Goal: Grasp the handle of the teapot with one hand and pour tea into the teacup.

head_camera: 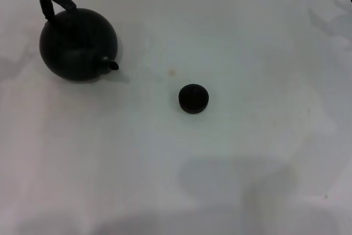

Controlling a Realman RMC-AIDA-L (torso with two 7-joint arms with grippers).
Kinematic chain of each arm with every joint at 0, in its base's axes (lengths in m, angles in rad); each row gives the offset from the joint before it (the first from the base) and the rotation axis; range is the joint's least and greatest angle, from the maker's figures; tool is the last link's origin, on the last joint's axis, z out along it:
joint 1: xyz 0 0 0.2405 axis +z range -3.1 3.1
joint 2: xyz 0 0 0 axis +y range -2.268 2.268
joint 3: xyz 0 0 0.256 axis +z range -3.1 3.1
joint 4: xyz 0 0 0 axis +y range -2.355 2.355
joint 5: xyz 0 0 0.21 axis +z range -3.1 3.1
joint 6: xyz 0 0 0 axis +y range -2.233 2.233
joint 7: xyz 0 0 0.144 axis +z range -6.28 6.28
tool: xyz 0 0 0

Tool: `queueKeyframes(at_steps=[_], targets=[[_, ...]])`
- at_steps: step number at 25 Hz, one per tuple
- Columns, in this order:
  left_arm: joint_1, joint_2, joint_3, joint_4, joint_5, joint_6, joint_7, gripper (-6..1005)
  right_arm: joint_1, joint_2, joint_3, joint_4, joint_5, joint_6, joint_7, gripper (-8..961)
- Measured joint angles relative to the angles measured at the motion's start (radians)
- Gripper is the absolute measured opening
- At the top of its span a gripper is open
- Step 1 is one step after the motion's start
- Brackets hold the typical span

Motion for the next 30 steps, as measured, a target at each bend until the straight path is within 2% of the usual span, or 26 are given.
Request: queueKeyframes(at_steps=[2,4,7,11,13,17,24,30], targets=[[-0.006,0.000,-0.062,-0.095,-0.170,0.097,0.153,887,0.000,0.000,0.000,0.000,0.000,0.004,0.000,856],[-0.025,0.002,-0.146,-0.261,-0.376,0.247,0.353,887,0.003,0.003,0.000,-0.001,0.001,0.004,0.000,856],[-0.085,0.003,-0.270,-0.484,-0.503,0.421,0.523,887,-0.004,0.006,0.000,-0.005,0.009,0.010,0.000,856],[-0.158,0.007,-0.408,-0.670,-0.474,0.496,0.593,887,-0.011,0.017,0.000,-0.007,0.014,0.017,-0.014,856],[-0.181,0.008,-0.444,-0.724,-0.451,0.498,0.628,887,-0.015,0.024,0.000,-0.006,0.024,0.019,-0.030,856],[-0.198,0.008,-0.458,-0.799,-0.444,0.500,0.700,888,-0.024,0.026,0.000,0.041,0.123,0.057,-0.119,856],[-0.210,0.006,-0.462,-0.881,-0.464,0.504,0.742,888,-0.063,0.026,0.002,0.202,0.438,0.179,-0.488,856],[-0.211,0.002,-0.462,-0.954,-0.526,0.570,0.776,888,-0.081,0.007,0.033,0.239,0.479,0.167,-0.537,856]])
